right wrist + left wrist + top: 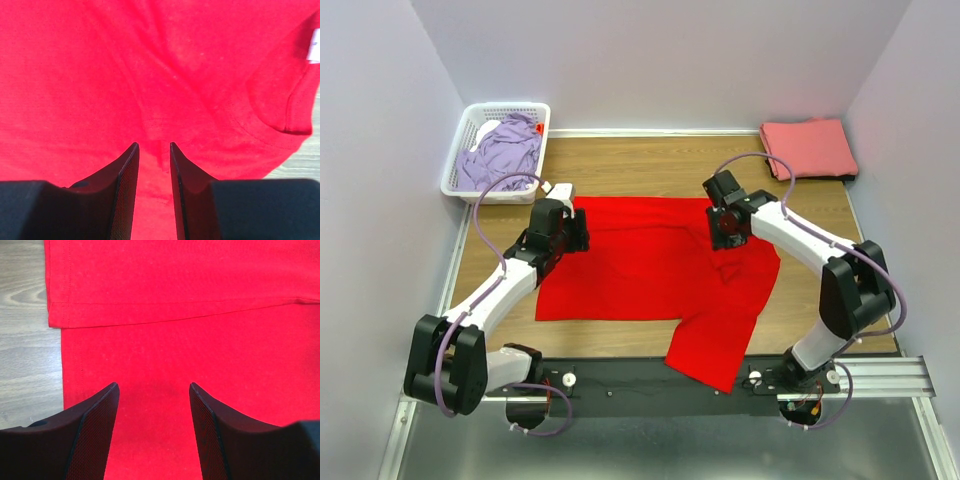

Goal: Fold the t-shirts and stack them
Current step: Fold the tshirt

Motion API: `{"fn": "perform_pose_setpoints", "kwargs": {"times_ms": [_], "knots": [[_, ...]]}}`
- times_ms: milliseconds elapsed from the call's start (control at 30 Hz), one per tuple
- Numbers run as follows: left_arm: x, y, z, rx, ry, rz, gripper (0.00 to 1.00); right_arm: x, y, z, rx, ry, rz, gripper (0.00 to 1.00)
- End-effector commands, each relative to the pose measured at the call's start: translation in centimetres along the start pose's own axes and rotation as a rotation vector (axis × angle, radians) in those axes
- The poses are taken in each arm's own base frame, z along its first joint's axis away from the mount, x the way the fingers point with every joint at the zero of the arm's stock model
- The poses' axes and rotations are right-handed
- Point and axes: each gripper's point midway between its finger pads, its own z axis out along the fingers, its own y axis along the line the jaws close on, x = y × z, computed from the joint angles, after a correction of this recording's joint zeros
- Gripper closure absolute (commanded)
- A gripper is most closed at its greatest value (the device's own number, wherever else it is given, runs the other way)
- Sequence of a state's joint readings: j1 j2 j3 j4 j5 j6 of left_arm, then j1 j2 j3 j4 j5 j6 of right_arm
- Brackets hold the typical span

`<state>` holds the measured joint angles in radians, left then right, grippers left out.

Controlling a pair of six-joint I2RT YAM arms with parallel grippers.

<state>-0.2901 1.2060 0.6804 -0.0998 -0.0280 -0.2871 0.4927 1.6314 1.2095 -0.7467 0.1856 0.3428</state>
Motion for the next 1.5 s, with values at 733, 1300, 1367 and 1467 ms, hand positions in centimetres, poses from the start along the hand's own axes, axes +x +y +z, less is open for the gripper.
{"fn": "perform_pose_setpoints", "kwargs": {"times_ms": [733,1300,1367,1467], "knots": [[-1.5,0.2,0.0,-0.023,-0.034,0.015,0.34,2.8,1.8,5.6,0.011,0.13,-0.124,0.64],[-1.6,0.4,-0.1,-0.032,-0.036,0.017,0.34,4.1,1.5,6.6,0.023,0.155,-0.13,0.87],[-1.5,0.4,-0.1,-0.036,-0.033,0.017,0.34,4.0,1.7,6.3,0.008,0.154,-0.124,0.92],[-1.6,0.4,-0.1,-0.036,-0.035,0.017,0.34,3.5,2.2,5.5,-0.021,0.134,-0.112,0.95]]}}
